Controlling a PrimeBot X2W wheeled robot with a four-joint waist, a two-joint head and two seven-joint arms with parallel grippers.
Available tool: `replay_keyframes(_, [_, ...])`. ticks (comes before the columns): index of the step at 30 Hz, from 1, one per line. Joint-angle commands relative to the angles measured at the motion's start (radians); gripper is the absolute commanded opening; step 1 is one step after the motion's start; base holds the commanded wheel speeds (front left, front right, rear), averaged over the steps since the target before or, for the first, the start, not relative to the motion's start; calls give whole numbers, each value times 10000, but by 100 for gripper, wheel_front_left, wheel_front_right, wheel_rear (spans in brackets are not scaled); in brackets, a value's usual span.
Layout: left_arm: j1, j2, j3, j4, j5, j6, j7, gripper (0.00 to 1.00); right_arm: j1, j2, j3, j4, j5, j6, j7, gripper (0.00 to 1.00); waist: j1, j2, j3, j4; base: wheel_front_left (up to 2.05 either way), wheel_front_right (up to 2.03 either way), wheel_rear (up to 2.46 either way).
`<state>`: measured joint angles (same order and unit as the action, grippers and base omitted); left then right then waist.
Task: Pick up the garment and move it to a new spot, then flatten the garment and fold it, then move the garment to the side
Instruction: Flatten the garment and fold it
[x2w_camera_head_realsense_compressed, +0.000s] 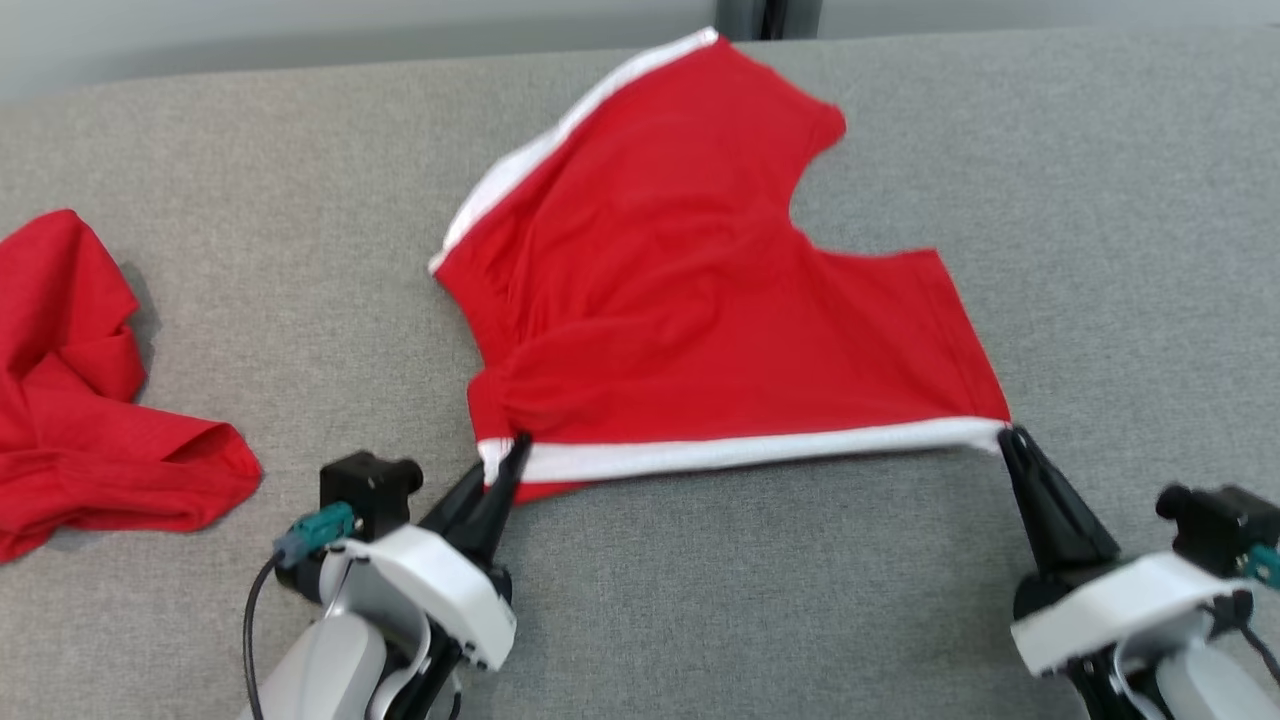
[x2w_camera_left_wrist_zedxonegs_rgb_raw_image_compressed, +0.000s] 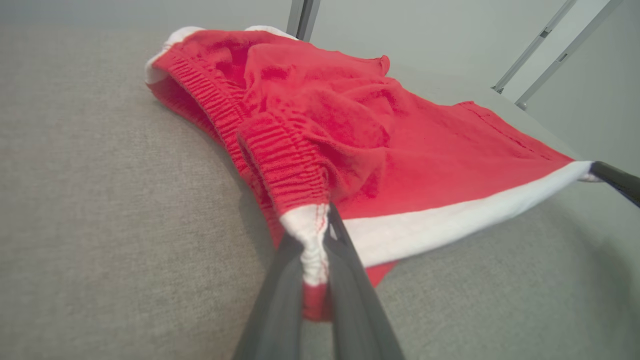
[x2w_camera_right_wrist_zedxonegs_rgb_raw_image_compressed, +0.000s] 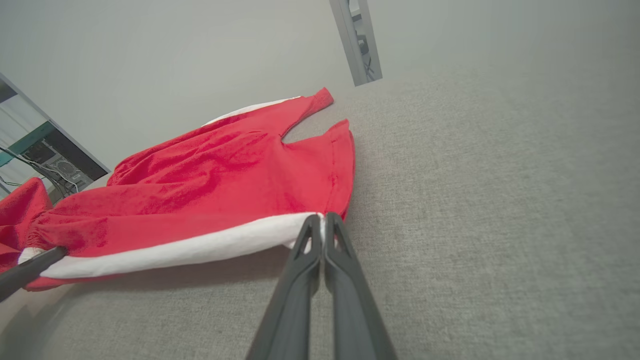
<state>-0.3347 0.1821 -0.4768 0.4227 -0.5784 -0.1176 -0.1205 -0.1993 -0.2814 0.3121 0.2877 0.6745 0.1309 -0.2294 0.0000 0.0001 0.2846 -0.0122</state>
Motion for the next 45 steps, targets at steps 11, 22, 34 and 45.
replay_keyframes(11, [4239,2371,615,-5848,-1077,2028,3265,0,5019,1557,-2926,-5732,-1832,-5,3956,0,0,-1,-1007,-166,0,0,0])
replay_keyframes(22, [3587,2529,860,-6904,-1042,2334,3691,0,2630,1198,-3432,-5958,-2271,-12,4495,0,0,-1,-219,361,0,0,0])
replay_keyframes(34, [284,970,669,-4726,-1675,1061,2961,0,-3692,-834,-1342,-1885,-1666,-5,4131,0,0,-1,1849,2108,0,0,0])
replay_keyframes(45, [-1374,-26,637,-2905,-1716,663,2053,9,-7065,-1317,902,1768,-1038,-5,3293,0,0,-1,2429,2836,0,0,0])
